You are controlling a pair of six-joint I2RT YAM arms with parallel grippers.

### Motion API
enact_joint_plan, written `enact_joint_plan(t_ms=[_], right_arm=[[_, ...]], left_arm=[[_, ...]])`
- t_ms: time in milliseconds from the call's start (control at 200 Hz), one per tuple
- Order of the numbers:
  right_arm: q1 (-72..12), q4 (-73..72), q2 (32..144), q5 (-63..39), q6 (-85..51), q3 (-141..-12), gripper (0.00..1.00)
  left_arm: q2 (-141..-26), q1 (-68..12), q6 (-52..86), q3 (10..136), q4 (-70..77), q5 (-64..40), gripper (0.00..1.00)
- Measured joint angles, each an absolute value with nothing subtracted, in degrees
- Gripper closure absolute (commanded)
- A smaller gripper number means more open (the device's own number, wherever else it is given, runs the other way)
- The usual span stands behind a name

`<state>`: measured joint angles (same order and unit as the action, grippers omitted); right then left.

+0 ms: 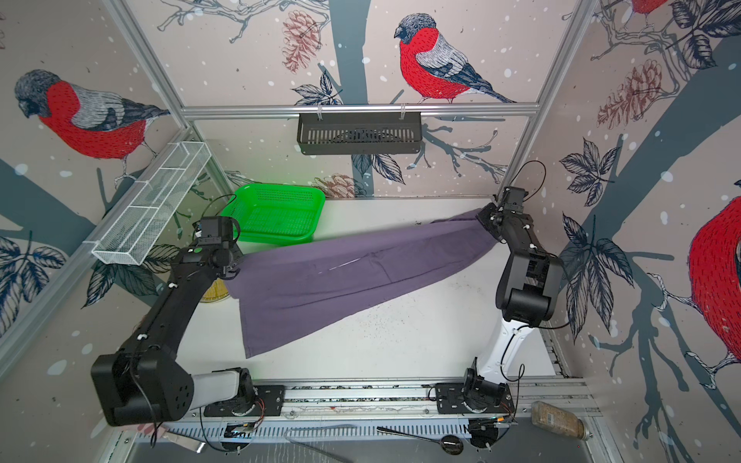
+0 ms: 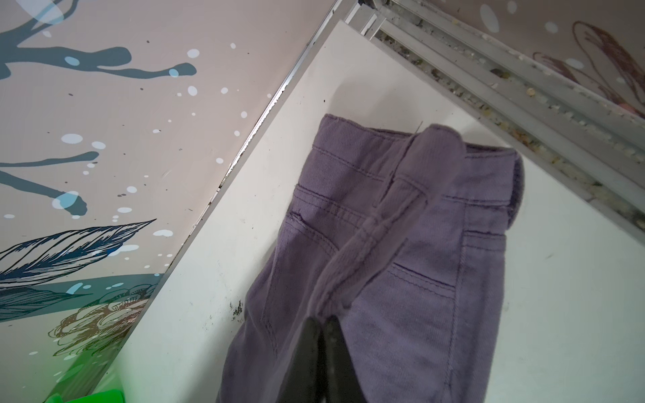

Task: Fold and stack the trousers
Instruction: Move the trousers to the center of the table, then fold the trousers at the center of the table.

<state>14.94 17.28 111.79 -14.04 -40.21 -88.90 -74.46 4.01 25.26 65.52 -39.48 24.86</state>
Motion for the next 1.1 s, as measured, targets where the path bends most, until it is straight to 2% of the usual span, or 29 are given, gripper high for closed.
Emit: enact_joint_plan(t_ms=[275,550,830,1101], right_arm=[[15.16,17.54,111.61,-14.98,-39.99,-88.12,0.96],[16.23,17.39,107.48,-14.90,-38.98,-83.15,0.96],[18.90,16.45,103.72,-14.72,-38.00,-75.85,0.96],[20.84,15.68,104.05,-13.50,-35.99,-73.38,0.96]], left_arm=[[-74.63,4.03,19.51,65.76,-39.88,25.36,1.00],[-69.34,4.21,19.81,58.46,-40.16,23.11,1.00],[-63.83,4.32,23.27,53.08,-40.97,20.01,1.00],[-59.42,4.34,32.62,47.46,-42.46,12.91,1.00]])
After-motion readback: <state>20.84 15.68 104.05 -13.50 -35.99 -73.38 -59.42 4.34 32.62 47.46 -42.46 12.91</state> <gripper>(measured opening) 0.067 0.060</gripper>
